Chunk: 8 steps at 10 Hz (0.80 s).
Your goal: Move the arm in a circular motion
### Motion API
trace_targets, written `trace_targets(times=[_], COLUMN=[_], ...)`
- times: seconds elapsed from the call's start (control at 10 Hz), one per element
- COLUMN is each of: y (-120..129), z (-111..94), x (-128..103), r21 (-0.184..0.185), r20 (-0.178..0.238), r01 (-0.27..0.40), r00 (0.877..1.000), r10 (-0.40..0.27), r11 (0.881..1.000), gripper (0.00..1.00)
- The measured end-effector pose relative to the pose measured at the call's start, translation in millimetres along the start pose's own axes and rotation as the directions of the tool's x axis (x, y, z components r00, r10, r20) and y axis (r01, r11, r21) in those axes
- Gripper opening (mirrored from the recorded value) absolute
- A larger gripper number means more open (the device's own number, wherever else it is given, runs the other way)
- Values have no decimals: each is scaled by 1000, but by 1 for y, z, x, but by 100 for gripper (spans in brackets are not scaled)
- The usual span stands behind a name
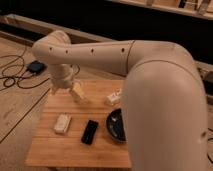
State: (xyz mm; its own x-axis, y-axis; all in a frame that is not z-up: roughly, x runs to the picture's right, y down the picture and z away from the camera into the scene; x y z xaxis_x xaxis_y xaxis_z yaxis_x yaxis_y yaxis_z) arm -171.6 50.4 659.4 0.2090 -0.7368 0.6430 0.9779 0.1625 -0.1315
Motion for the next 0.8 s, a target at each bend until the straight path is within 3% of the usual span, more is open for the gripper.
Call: trace_targets(times=[0.2, 0.4, 0.7, 0.8], y=[17, 45, 111, 145], z=[1, 6, 22, 29], x=[-41, -63, -63, -51], r21=[16, 27, 0, -24], r20=[16, 48, 82, 78], r01=[47, 23, -103, -181], r00=[999, 999, 991, 980], r10=[-47, -24, 102, 182], r11=[999, 999, 995, 983], gripper=[80, 80, 80, 80])
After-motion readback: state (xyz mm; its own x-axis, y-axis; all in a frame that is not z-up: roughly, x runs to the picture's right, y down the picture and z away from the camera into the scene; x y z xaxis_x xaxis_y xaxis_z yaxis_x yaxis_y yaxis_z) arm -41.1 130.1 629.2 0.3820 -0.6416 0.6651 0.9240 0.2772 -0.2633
